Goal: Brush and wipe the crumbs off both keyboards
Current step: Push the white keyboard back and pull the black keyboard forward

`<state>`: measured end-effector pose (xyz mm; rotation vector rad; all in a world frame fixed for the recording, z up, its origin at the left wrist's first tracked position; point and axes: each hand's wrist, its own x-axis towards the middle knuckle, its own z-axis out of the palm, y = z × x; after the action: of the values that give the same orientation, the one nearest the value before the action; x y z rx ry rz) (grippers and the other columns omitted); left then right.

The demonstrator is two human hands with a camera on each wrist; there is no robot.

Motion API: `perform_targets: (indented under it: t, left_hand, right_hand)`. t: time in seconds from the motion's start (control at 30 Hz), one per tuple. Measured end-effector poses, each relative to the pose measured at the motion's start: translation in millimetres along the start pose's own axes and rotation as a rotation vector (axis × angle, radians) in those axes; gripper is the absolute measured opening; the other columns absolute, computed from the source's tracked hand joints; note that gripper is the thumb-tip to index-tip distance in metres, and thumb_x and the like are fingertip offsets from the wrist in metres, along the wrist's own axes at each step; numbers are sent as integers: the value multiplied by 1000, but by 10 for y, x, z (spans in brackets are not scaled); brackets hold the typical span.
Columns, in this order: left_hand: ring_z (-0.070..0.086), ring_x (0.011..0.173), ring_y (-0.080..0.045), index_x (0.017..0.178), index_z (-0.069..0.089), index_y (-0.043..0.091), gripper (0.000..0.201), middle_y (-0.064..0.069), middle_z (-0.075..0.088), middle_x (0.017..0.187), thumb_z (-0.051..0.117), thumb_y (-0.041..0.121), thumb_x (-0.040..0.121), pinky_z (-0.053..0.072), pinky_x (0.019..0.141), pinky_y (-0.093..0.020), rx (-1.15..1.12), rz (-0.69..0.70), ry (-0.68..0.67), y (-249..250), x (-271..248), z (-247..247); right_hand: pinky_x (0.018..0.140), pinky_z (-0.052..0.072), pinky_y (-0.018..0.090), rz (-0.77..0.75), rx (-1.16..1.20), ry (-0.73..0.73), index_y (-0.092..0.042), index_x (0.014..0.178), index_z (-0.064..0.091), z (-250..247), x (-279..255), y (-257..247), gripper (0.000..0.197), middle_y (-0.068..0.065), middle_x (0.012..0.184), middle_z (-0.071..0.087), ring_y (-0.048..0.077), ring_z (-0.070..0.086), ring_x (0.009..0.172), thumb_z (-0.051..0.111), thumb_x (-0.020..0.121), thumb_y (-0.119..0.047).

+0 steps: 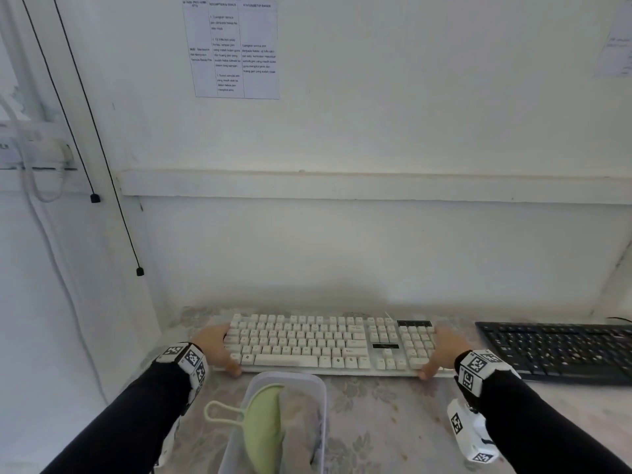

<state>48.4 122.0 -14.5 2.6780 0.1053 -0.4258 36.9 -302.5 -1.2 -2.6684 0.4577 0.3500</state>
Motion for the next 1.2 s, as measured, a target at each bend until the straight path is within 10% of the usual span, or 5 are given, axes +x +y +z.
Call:
perform_targets:
  t: [0.63, 0.97, 1.2]
  left_hand:
    - [40, 132, -22, 151, 5, 10, 105, -10, 38, 147, 78, 13, 76, 33, 99, -20, -71, -43, 12, 153, -99, 94]
    - [34, 136, -22, 152, 3, 11, 113, -9, 32, 152, 82, 13, 71, 26, 106, -23, -182, -33, 14, 76, -110, 112]
    - [32, 139, -21, 152, 2, 11, 115, -9, 29, 154, 83, 16, 71, 26, 108, -22, -197, -43, 16, 41, -81, 148]
  right_hand:
    - [115, 23, 34, -83, 112, -140, -6, 148, -2, 92, 30, 94, 124, 9, 154, 22, 26, 25, 140, 85, 62, -23]
    - [109, 31, 33, -180, 131, -81, -13, 136, 30, 148, 93, 183, 96, 5, 134, 49, 24, 44, 126, 86, 58, -12]
    - [113, 24, 31, -171, 128, -79, -6, 147, 9, 176, 101, 196, 114, 9, 153, 23, 25, 27, 139, 85, 63, -21]
